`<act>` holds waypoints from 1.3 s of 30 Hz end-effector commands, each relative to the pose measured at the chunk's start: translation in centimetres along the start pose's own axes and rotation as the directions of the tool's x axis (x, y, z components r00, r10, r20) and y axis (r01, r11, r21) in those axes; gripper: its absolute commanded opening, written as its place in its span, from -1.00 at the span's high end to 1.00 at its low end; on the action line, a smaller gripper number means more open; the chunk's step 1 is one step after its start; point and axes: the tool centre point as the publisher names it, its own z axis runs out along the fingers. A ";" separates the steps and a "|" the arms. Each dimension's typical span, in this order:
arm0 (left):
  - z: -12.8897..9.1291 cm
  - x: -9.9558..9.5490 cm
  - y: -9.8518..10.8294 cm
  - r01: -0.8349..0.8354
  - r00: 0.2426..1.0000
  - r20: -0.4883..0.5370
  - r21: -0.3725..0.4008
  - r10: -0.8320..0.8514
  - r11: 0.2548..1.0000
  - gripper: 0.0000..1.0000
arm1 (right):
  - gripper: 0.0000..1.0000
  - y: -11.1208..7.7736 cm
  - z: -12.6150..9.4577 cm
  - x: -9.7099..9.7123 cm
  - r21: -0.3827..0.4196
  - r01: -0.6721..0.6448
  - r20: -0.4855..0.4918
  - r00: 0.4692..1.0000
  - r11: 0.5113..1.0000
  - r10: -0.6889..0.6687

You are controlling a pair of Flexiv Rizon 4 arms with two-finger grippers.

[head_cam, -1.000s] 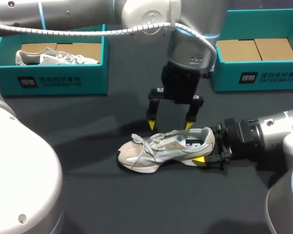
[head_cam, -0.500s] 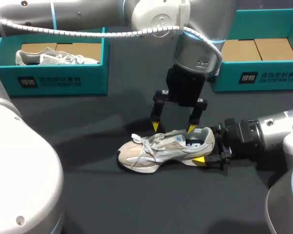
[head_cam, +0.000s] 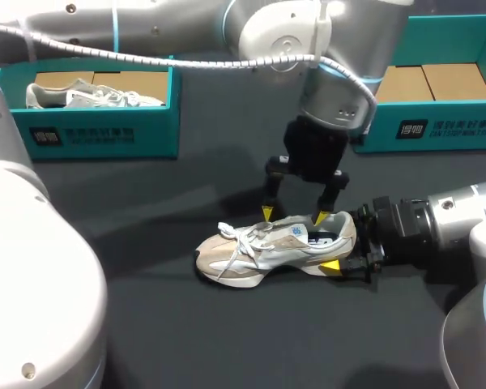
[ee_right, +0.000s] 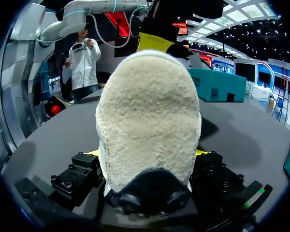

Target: Take the shoe out of the shoebox, open the shoe tongue, remove and reinsert the insole, then place the shoe into the shoebox

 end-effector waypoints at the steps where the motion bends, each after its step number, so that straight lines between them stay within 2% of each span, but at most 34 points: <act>1: 0.8 0.9 0.1 0.011 1.000 0.023 -0.001 -0.011 1.000 -0.64 | 1.00 0.1 0.1 0.1 0.004 -0.001 -0.001 1.000 1.000 0.001; 3: 1.1 1.0 0.0 0.017 0.999 0.030 -0.003 -0.016 1.000 -0.57 | 1.00 0.1 0.1 0.1 0.004 -0.001 -0.001 1.000 1.000 0.001; 11: 2.0 1.6 0.0 0.031 0.998 0.057 0.000 -0.031 1.000 -0.63 | 1.00 0.1 0.1 0.1 0.004 -0.001 -0.001 1.000 1.000 0.001; 25: 3.1 2.5 0.5 0.093 0.986 0.135 0.008 -0.094 0.996 -0.58 | 1.00 0.1 0.1 0.1 0.004 -0.001 -0.001 1.000 1.000 0.001; 32: 3.6 2.5 0.2 0.126 0.973 0.197 -0.002 -0.123 0.992 -0.43 | 1.00 0.1 0.1 0.1 0.004 -0.001 -0.001 1.000 1.000 0.001; 39: 3.6 1.6 0.0 0.133 0.962 0.244 -0.025 -0.123 0.991 -0.22 | 1.00 0.1 0.1 0.1 0.004 -0.001 -0.001 1.000 1.000 0.001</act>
